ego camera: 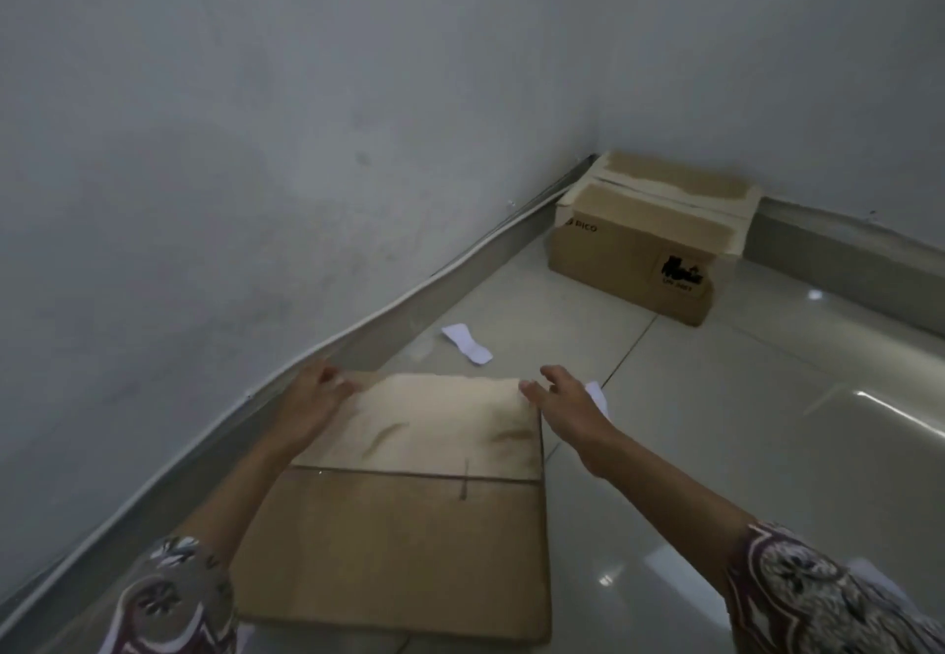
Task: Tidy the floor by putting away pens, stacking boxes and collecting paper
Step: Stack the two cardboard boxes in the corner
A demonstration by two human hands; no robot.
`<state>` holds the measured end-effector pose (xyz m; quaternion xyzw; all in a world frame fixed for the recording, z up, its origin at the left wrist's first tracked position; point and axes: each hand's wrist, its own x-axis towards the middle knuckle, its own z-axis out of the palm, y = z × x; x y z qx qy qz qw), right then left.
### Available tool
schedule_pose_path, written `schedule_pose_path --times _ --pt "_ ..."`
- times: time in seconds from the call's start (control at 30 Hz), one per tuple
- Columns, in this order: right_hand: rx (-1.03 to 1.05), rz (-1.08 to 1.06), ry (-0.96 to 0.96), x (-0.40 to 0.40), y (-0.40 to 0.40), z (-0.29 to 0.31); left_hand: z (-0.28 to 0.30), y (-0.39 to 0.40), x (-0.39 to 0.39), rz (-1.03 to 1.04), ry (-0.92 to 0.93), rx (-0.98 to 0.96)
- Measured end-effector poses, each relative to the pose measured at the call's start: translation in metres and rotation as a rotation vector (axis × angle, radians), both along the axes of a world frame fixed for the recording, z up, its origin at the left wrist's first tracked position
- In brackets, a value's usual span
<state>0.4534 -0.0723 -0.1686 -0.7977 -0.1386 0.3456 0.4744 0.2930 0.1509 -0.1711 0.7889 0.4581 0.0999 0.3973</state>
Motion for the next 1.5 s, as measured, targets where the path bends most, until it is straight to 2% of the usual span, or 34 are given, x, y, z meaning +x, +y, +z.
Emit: schedule_pose_path --times 0.27,0.4,0.67,0.87,1.2,1.5 --pt "-0.074 0.024 0.2 -0.076 -0.05 -0.021 0.004 -0.038 -0.099 0.159 0.118 -0.167" --pt "-0.086 -0.021 0.302 -0.1 -0.057 -0.021 0.007 -0.052 -0.109 0.227 0.214 -0.216" --pt "-0.06 -0.166 0.381 -0.088 -0.062 -0.015 0.029 -0.053 -0.094 0.215 0.224 -0.252" --pt "-0.051 -0.245 0.423 -0.05 -0.081 0.023 0.068 -0.056 -0.054 0.169 0.107 -0.347" --pt "0.014 -0.404 0.339 0.062 -0.102 0.126 0.165 -0.044 0.07 0.002 -0.007 -0.545" --pt "0.104 -0.544 0.305 0.164 -0.107 0.207 0.234 -0.019 0.217 -0.264 -0.092 -0.511"
